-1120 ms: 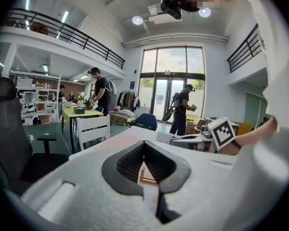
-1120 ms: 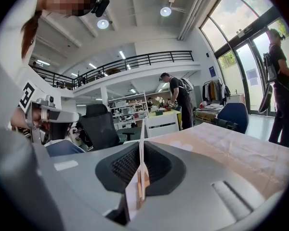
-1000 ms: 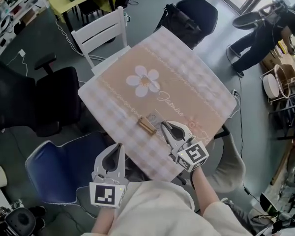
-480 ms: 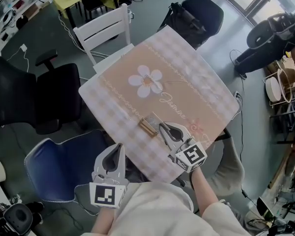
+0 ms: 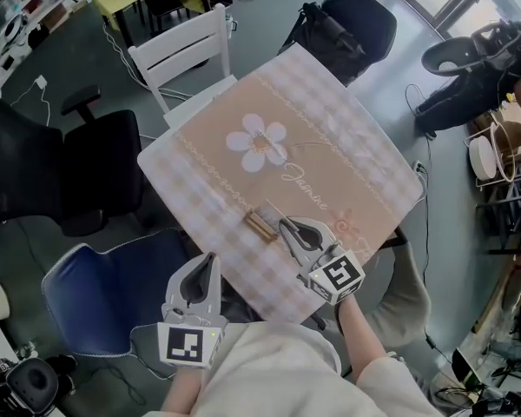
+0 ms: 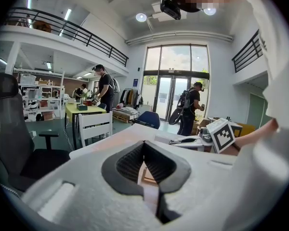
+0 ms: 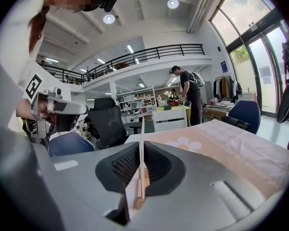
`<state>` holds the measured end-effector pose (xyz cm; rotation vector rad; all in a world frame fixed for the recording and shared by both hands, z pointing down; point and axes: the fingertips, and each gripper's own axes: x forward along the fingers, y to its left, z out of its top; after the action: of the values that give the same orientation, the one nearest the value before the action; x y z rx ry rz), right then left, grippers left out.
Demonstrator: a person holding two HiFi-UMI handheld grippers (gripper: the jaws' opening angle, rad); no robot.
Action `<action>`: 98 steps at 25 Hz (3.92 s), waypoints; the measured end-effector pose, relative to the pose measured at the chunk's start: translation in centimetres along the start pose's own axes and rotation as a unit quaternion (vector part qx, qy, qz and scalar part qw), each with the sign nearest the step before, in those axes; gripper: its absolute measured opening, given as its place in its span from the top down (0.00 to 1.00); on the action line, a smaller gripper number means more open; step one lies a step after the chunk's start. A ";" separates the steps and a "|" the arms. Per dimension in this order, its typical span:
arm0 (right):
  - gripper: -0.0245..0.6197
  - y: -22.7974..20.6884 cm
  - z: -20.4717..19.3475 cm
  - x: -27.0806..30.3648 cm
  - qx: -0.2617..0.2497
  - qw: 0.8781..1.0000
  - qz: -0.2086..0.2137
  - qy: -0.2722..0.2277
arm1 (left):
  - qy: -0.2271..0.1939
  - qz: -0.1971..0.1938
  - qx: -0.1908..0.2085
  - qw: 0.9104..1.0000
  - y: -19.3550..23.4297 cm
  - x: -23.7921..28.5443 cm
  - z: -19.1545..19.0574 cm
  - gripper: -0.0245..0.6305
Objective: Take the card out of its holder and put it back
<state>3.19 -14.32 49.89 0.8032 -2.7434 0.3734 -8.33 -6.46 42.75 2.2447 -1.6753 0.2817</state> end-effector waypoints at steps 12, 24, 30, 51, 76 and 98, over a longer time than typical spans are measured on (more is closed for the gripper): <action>0.93 -0.1 0.0 0.3 -0.004 1.000 0.014 0.008 | -0.001 0.003 -0.005 1.000 0.2 -0.1 0.0 0.96; 0.93 0.6 -1.1 1.0 -0.025 0.999 0.028 0.031 | -0.003 0.006 -0.007 1.000 0.4 -0.3 0.1 0.96; 0.93 0.5 -2.0 1.3 -0.020 0.999 0.028 0.038 | 0.000 0.008 -0.008 1.000 0.4 -0.4 0.2 0.96; 0.93 0.3 -4.9 2.2 -0.010 0.997 0.035 0.061 | 0.001 0.010 -0.008 1.000 0.5 0.1 0.6 0.96; 0.83 -0.3 -3.3 1.6 0.010 0.999 -0.001 0.032 | -0.011 -0.003 -0.003 1.000 -0.2 -0.6 0.7 0.96; 0.96 1.5 8.2 -12.5 0.068 0.969 -0.180 -0.157 | -0.055 -0.049 0.029 0.997 -3.0 -1.8 2.9 0.96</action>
<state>11.06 -9.60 38.02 1.4821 -2.7859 0.3885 -6.11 -5.11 39.03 2.4180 -1.6234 0.1878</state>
